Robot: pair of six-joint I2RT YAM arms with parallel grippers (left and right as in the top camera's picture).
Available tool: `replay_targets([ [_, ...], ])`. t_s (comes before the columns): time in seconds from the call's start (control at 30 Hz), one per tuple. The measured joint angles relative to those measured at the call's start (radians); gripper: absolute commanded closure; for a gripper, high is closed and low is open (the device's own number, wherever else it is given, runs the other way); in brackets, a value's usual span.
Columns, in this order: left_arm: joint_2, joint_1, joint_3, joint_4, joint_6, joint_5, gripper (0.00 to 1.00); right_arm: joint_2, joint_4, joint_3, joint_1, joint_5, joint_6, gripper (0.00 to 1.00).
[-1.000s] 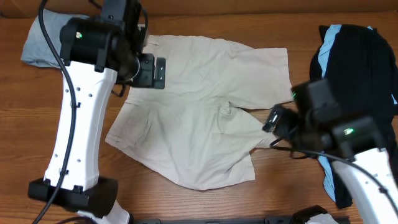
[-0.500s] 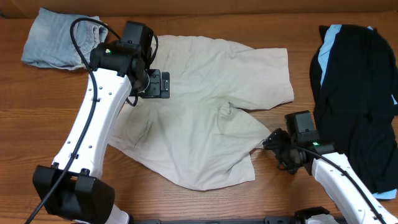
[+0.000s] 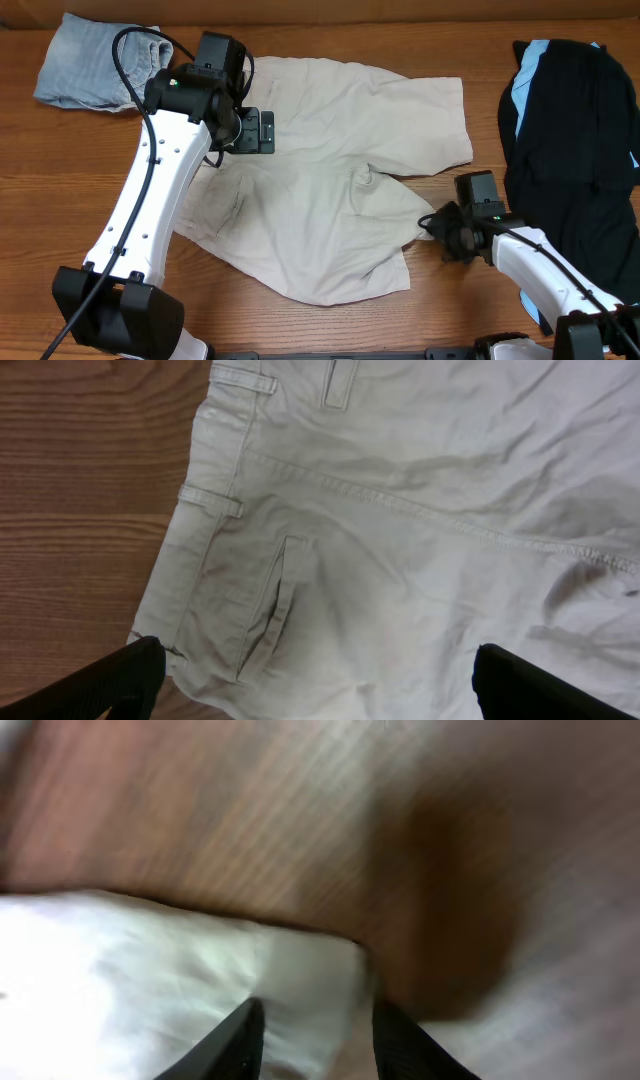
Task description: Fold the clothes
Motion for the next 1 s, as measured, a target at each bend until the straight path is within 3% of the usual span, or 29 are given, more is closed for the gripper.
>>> replay_targets([
  [0.03,0.0,0.0,0.0,0.0,0.0,0.001,0.0,0.0,0.017,0.0,0.0,-0.001,-0.01,0.93],
  [0.07,0.0,0.0,0.0,0.0,0.0,0.002,0.0,0.0,0.037,0.0,0.0,0.0,-0.02,0.96],
  [0.23,0.0,0.0,0.0,-0.001,0.0,0.002,0.01,0.0,0.033,0.011,0.0,-0.001,-0.093,0.96],
  [0.4,0.0,0.0,0.0,-0.005,0.018,0.003,0.0,-0.005,-0.276,0.253,-0.019,-0.001,-0.225,0.96],
  [0.47,0.0,0.0,0.0,-0.007,0.031,0.002,0.0,-0.009,-0.404,0.436,-0.039,-0.005,-0.298,0.96],
  [0.5,0.0,0.0,0.0,-0.007,0.032,0.002,0.0,-0.015,-0.433,0.508,-0.045,-0.008,-0.335,0.84],
  [0.53,0.0,0.0,0.0,-0.007,0.034,0.002,0.0,-0.016,-0.464,0.559,-0.046,-0.009,-0.365,0.5],
  [0.57,0.0,0.0,0.0,-0.007,0.034,0.002,0.0,-0.018,-0.471,0.598,-0.047,-0.008,-0.383,0.0],
  [0.93,0.0,0.0,0.0,-0.007,0.057,-0.001,0.0,-0.02,-0.75,0.642,-0.049,-0.059,-0.396,0.0],
  [1.0,0.0,0.0,0.0,-0.004,0.058,-0.002,0.0,-0.021,-0.776,0.623,-0.044,-0.089,-0.394,0.05],
])
